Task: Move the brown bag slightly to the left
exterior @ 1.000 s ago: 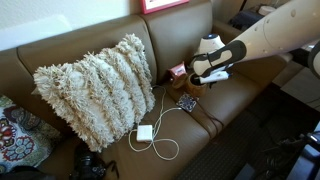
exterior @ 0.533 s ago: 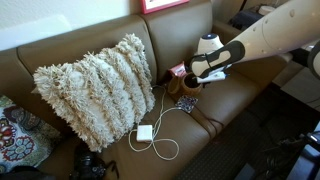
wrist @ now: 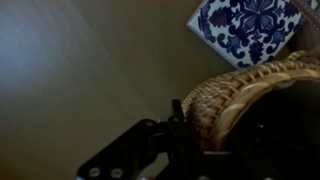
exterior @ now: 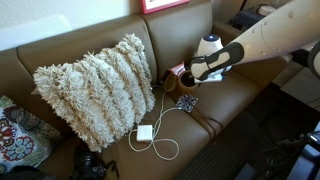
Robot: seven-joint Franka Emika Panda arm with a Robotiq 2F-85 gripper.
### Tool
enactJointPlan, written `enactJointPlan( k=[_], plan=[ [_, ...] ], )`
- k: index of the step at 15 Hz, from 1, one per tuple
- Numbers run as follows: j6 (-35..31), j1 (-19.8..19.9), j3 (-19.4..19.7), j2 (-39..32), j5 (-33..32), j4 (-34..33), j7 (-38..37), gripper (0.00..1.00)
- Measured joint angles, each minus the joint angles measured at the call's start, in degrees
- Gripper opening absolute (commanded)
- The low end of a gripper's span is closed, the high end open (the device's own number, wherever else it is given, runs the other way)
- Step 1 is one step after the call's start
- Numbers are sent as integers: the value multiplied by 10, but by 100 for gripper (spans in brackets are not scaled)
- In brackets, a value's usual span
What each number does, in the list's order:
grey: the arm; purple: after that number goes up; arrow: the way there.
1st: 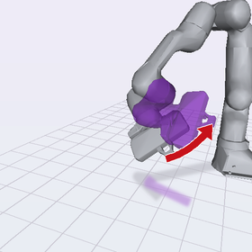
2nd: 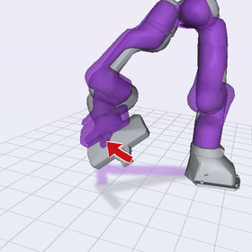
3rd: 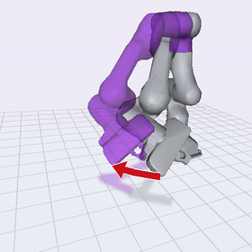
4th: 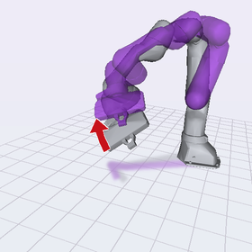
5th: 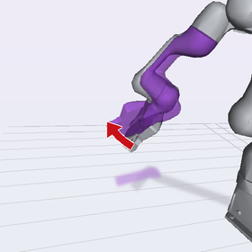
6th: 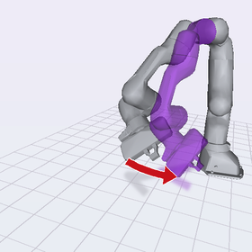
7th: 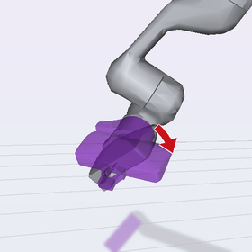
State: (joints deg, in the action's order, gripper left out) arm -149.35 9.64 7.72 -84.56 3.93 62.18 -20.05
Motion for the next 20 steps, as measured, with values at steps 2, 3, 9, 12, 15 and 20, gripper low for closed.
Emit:
enactJointPlan(
  k=[2, 3, 9, 12, 15, 20],
  plan=[
    [-26, 0, -7, 0, 2, 7, 0, 6],
    [-39, 1, -11, 0, 3, 10, 0, 6],
    [-107, 3, -37, 0, 3, 30, 0, 6],
    [-138, 7, -51, 0, 3, 38, 0, 52],
    [-171, 10, -58, 0, 3, 43, 2, 72],
    [-271, 43, -88, 43, 10, 85, 57, 100]
  ],
)
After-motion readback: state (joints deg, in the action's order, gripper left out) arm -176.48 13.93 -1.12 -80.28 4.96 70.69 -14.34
